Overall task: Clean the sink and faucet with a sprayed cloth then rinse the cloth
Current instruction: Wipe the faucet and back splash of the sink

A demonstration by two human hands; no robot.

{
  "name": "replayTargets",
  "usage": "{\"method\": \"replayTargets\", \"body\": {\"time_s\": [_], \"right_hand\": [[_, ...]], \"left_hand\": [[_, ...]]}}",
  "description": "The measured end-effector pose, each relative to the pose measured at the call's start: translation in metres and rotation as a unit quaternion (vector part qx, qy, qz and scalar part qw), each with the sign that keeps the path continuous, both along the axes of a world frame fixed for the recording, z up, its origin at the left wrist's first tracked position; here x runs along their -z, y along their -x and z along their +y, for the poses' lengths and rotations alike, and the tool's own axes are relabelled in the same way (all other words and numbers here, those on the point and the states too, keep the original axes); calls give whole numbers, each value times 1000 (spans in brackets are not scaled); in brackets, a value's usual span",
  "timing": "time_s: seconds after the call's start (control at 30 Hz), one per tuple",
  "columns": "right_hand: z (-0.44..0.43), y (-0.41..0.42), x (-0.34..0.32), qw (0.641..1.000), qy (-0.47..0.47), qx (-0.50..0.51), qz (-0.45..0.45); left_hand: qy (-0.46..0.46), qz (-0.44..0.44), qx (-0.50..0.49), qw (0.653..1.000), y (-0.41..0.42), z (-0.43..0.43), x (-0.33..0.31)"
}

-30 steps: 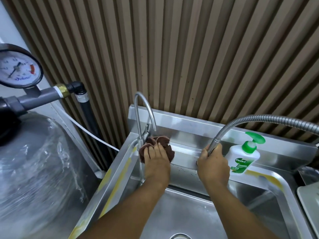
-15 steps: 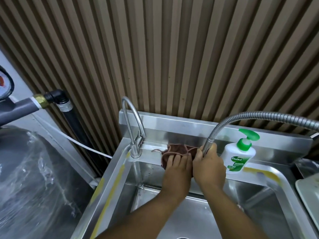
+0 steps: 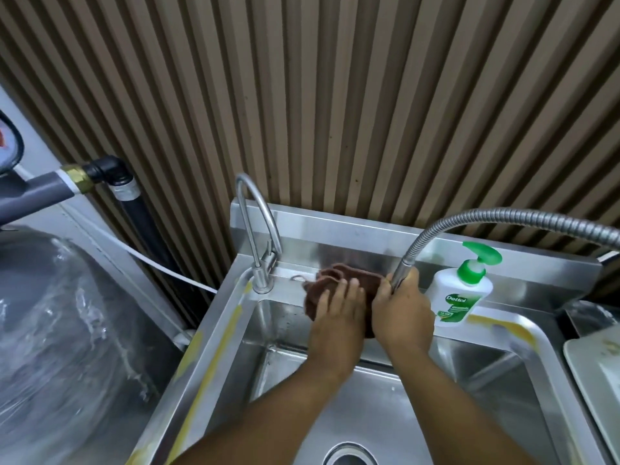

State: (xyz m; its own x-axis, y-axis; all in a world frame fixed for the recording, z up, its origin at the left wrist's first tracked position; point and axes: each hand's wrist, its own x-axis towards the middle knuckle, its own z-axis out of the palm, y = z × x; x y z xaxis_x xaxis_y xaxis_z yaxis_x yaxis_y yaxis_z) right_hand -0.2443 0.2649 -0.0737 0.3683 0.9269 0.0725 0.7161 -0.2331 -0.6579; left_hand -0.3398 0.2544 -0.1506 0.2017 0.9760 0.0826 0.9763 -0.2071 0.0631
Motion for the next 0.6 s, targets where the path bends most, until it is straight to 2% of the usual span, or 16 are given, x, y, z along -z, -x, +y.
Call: {"method": "replayTargets", "body": {"time_s": [0.03, 0.1, 0.23, 0.3, 0.37, 0.43, 0.5, 0.57, 0.6], "right_hand": [[1, 1, 0, 1000, 3, -1, 1], [0, 1, -1, 1000, 9, -1, 6], [-1, -1, -4, 1000, 11, -7, 11], [-2, -2, -4, 1000, 13, -8, 10], [-2, -1, -3, 1000, 1, -11, 5], [-3, -1, -3, 1000, -6, -13, 4], [-2, -2, -3, 1000, -4, -16, 8], [-2, -3, -4, 1000, -5, -23, 13], [-2, -4, -4, 1000, -4, -26, 14]], "left_hand": [[15, -3, 27, 1000, -1, -1, 1], [12, -11, 22, 1000, 17, -2, -4], [17, 81, -135, 987, 64, -7, -8], [36, 95, -170, 980, 58, -2, -8], [48, 82, -208, 974, 36, 6, -12], [29, 26, -220, 975, 11, 12, -10], [-12, 3, -134, 991, -12, 8, -1], [-2, 7, -10, 1000, -19, -1, 4], [-11, -5, 14, 1000, -14, -2, 5]]}}
